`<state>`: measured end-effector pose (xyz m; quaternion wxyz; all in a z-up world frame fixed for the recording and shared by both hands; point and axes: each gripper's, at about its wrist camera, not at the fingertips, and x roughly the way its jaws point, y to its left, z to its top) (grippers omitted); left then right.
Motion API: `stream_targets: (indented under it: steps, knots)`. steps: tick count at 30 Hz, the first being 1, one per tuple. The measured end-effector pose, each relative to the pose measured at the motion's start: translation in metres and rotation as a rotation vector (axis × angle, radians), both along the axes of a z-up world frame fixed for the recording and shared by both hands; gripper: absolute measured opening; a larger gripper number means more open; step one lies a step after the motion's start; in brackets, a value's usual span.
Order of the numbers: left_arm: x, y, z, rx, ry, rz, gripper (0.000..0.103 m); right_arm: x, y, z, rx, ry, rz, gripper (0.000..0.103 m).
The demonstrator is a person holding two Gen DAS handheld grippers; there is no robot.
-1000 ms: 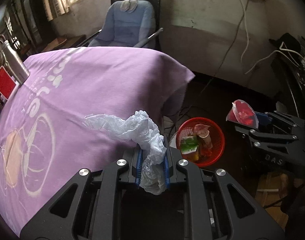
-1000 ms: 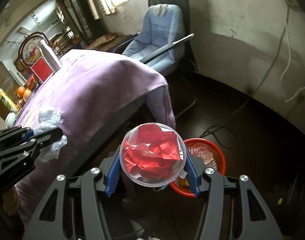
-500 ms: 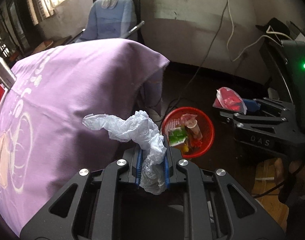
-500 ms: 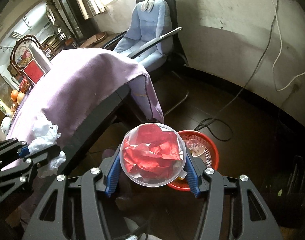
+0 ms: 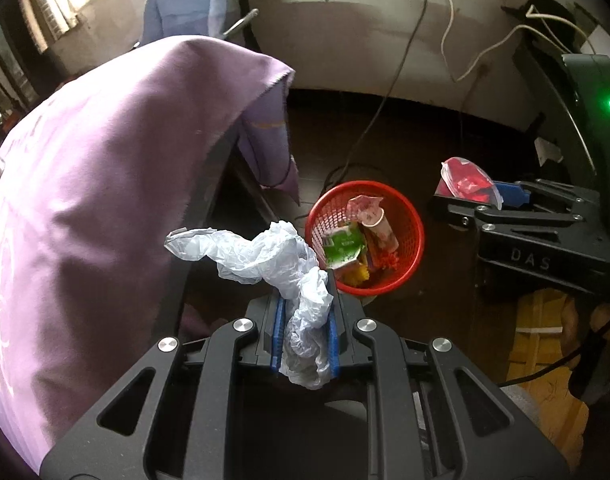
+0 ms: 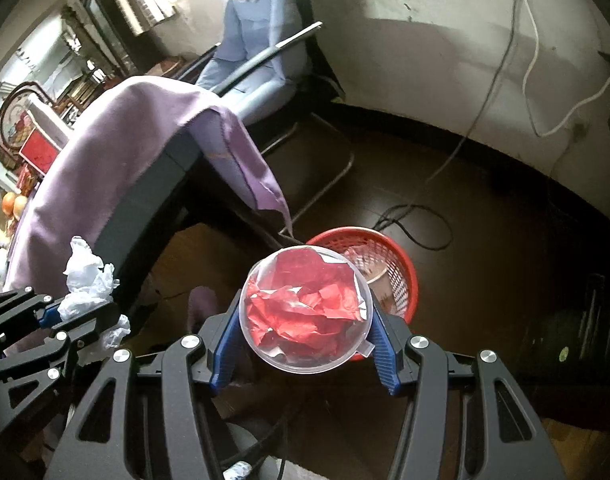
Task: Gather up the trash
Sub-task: 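Carry the clear cup and white plastic bag with both tools over the red basket, then open the right tool to drop the cup while the left tool drops the plastic bag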
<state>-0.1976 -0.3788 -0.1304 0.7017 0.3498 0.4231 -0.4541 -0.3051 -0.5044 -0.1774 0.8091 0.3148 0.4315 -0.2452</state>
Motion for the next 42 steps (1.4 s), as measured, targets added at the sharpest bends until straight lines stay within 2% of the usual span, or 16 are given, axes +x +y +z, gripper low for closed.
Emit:
stream_targets:
  steps: [8, 13, 19, 27, 34, 42]
  knots:
    - [-0.008, -0.034, -0.035, 0.046, -0.004, -0.071, 0.019, -0.011, -0.012, -0.032, 0.036, 0.041, -0.051, 0.056]
    - [-0.001, -0.058, -0.073, 0.064, 0.070, -0.095, 0.019, -0.018, -0.026, -0.063, 0.085, 0.083, -0.082, 0.056]
    - [0.013, -0.081, -0.121, 0.125, 0.121, -0.077, 0.019, -0.010, -0.035, -0.096, 0.143, 0.120, -0.095, 0.056]
    - [0.019, -0.104, -0.165, 0.171, 0.140, -0.055, 0.019, 0.002, -0.043, -0.132, 0.200, 0.153, -0.100, 0.056]
    - [0.021, -0.107, -0.177, 0.193, 0.137, -0.043, 0.019, 0.014, -0.052, -0.158, 0.256, 0.171, -0.124, 0.056]
    - [0.021, -0.109, -0.182, 0.217, 0.135, -0.030, 0.019, 0.017, -0.058, -0.174, 0.277, 0.195, -0.149, 0.056]
